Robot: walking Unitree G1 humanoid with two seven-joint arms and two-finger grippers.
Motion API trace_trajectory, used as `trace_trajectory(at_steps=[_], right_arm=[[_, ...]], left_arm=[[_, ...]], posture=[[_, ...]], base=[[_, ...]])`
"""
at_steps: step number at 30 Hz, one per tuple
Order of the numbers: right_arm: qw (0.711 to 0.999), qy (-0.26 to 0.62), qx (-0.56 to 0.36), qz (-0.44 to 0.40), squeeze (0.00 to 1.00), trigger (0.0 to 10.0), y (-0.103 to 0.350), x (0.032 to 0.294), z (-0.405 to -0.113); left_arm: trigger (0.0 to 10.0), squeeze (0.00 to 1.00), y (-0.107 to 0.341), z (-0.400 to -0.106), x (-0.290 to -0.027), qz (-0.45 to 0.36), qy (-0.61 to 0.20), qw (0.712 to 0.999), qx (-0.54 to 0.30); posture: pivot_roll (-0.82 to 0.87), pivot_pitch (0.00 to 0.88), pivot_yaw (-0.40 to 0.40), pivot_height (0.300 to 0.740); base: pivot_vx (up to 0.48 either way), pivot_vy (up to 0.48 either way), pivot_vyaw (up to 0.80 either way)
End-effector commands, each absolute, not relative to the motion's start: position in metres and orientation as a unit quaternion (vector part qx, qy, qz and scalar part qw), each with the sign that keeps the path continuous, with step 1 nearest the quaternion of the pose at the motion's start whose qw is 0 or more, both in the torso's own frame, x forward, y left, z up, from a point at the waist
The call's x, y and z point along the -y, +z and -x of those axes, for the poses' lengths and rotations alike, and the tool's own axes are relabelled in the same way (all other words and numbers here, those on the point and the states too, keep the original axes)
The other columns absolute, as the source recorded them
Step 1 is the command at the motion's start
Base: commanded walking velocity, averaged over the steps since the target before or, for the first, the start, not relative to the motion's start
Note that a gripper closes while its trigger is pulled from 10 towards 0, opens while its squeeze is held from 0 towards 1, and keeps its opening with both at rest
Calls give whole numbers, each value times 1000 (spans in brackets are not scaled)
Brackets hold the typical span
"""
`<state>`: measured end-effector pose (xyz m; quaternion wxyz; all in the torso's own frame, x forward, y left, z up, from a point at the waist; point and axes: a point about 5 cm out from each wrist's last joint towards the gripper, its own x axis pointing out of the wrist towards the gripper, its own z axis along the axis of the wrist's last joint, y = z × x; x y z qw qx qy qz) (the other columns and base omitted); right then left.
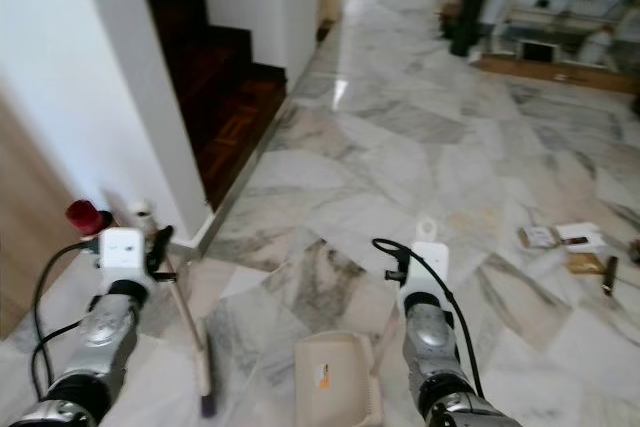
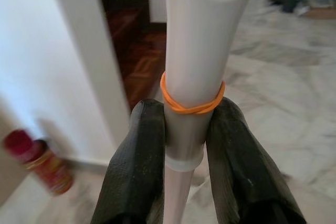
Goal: Sweep floor
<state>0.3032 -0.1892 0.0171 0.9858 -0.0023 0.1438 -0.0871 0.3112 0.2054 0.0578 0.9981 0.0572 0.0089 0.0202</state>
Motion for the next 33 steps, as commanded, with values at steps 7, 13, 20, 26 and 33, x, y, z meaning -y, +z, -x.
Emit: trace_trajectory(at_steps=[7,13,20,26,33], right_arm=[[988,-85,-126,5,0,10000,25,187,-309],[988,-88,-127,5,0,10000,24,189,-309],[988,-89,-127,7,0,10000,24,190,-308],[988,-89,-124,9,0,10000,25,192,-308],[989,-85,-120,12,0,10000,25,192,-308]], left_arm=[[10000,0,63,-312,-211,-59,29,998,3],[10000,0,62,-311,-210,-58,28,998,2],[10000,0,61,-311,-207,-50,28,998,5],[10000,0,61,-311,-206,-47,28,998,5],[10000,0,57,-309,-206,-48,34,998,-5]], posture=[[106,0,-5,740],[102,0,-5,740],[96,0,-10,740],[93,0,-16,740],[92,0,-21,740]], base=[[0,0,-788],[0,0,-788],[0,0,-788],[0,0,-525],[71,0,0]])
